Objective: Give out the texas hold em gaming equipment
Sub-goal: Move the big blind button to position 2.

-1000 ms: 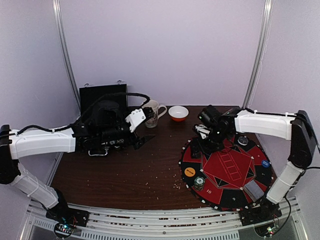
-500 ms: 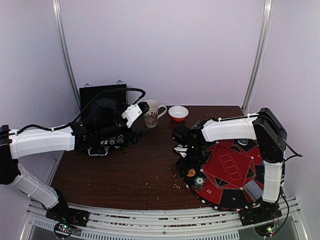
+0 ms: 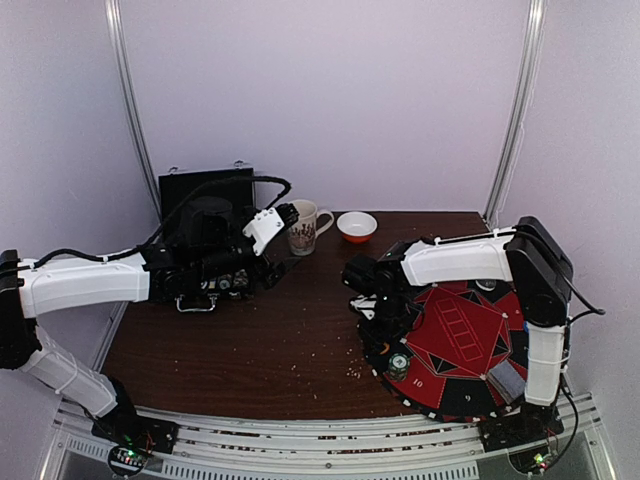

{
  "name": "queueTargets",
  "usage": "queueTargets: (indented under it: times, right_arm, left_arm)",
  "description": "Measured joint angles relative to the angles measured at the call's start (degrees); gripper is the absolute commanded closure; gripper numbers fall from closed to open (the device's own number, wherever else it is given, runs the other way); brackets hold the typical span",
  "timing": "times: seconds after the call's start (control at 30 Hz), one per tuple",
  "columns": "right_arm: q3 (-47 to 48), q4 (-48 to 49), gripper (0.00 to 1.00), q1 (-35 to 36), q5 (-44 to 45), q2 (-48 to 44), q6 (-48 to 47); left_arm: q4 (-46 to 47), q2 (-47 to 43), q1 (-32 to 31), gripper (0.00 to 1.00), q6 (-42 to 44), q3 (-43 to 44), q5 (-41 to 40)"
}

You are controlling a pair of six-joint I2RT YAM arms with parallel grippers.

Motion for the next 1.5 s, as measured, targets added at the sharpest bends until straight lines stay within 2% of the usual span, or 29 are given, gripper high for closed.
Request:
queueTargets:
  times: [0.1, 0.3, 0.63, 0.97, 1.07, 1.3, 1.5]
  right_arm:
    - [0.1, -0.1, 0.57, 0.2, 0.4, 0.1, 0.9]
    - [4.9, -0.9, 0.62, 0.1, 2.5, 3.2, 2.3]
    - [15.3, 2.4, 0.63, -4.5, 6.4, 10.1, 5.6]
    - [17.6, 2.9, 0.63, -6.0, 6.8, 11.6, 6.7]
    - [17.2, 3.2, 0.61, -6.0, 6.8, 11.4, 6.8]
    - [16.2, 3.7, 0.47, -6.5, 6.4, 10.6, 5.4]
    - [21.1, 1.8, 0.38, -7.0, 6.5, 10.7, 3.2]
  left_arm:
    - [0.0, 0.0, 0.0, 0.02, 0.0, 0.0, 0.0]
    - [0.0, 0.0, 0.0, 0.02, 0.0, 0.0, 0.0]
    - [0.0, 0.0, 0.0, 0.02, 0.0, 0.0, 0.0]
    - [0.0, -0.3, 0.2, 0.02, 0.1, 0.0, 0.0]
    - [0.0, -0.3, 0.3, 0.02, 0.1, 0.0, 0.0]
    - [0.0, -0.3, 0.4, 0.02, 0.1, 0.0, 0.0]
    - [0.0, -0.3, 0.5, 0.02, 0.1, 0.0, 0.0]
